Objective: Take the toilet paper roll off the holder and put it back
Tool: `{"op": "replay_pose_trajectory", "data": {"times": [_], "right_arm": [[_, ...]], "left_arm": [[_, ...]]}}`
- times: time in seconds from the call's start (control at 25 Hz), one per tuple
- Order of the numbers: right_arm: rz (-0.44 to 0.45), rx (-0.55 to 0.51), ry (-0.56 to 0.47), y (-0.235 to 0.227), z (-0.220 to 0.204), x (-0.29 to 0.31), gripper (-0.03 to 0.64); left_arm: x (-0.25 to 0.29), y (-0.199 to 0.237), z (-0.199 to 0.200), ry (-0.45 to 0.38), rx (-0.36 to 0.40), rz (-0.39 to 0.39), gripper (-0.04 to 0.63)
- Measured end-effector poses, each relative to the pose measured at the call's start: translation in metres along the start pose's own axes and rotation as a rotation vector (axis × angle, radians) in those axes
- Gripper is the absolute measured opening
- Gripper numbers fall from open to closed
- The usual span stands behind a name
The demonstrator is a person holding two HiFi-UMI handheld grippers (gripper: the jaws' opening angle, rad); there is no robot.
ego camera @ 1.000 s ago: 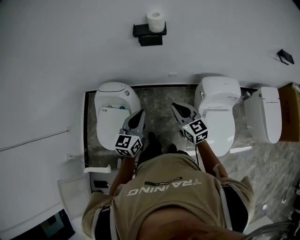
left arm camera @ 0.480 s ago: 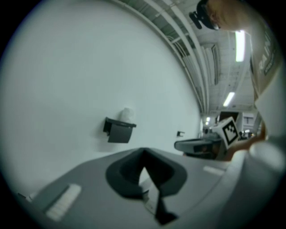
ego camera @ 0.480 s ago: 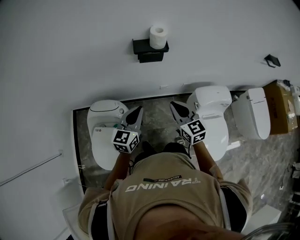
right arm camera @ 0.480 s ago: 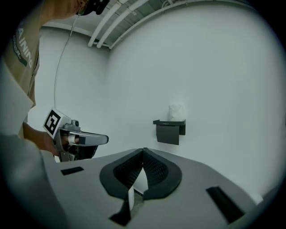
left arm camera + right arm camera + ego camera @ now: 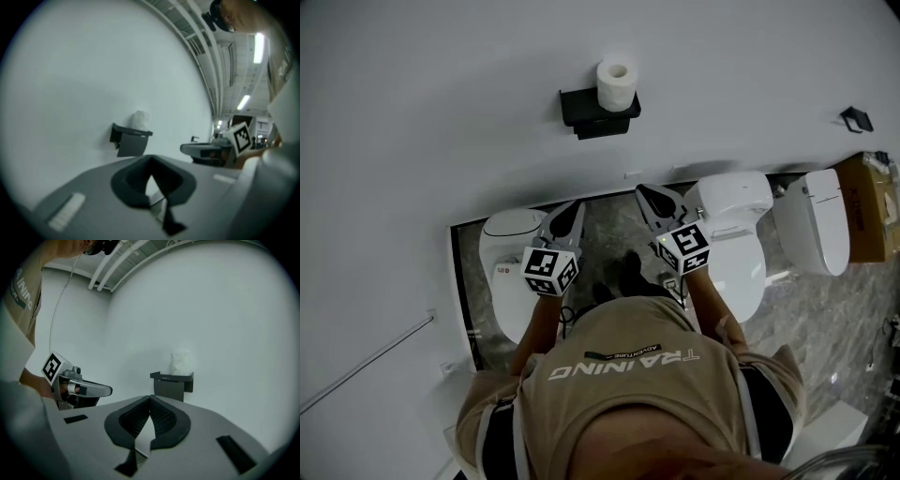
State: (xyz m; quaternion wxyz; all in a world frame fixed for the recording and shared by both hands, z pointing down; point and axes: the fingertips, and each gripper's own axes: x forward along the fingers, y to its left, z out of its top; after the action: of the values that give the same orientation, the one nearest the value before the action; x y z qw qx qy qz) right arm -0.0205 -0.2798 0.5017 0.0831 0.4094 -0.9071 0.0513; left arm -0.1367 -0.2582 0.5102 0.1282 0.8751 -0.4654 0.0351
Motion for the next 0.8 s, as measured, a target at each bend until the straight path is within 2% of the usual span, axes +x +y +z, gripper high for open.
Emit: {"op": "replay_pose_trajectory", "data": {"times": [0.16, 0.28, 0.4, 0.44, 0.48, 0.52, 0.8], "right_arm": [[0.022, -0.043, -0.047, -0.028, 0.027, 0.027, 0.008], [0.019, -0.035, -0.101, -0.056, 0.051, 0.046, 0.008], [0.020, 0.004, -0.153, -0.084, 0.071, 0.067, 0.008], [0.033, 0.015, -0.165, -0.090, 0.077, 0.074, 0.065], [0.046, 0.019, -0.176, -0.095, 0.082, 0.080, 0.243], [0.050, 0.018, -0.186, -0.100, 0.087, 0.087, 0.278], [0.024, -0.011, -0.145, -0.117, 0.099, 0.132, 0.301]], "left_arm": [[0.033, 0.005, 0.009, 0.016, 0.011, 0.017, -0.002], [0.057, 0.009, 0.020, 0.010, 0.019, 0.035, -0.002], [0.076, 0.016, 0.028, -0.005, -0.006, 0.064, -0.002], [0.080, 0.018, 0.029, -0.006, -0.014, 0.076, -0.002], [0.084, 0.020, 0.028, -0.004, -0.017, 0.089, -0.002], [0.087, 0.022, 0.027, -0.001, -0.020, 0.102, -0.002], [0.099, 0.036, 0.017, 0.026, -0.061, 0.126, -0.002]]}}
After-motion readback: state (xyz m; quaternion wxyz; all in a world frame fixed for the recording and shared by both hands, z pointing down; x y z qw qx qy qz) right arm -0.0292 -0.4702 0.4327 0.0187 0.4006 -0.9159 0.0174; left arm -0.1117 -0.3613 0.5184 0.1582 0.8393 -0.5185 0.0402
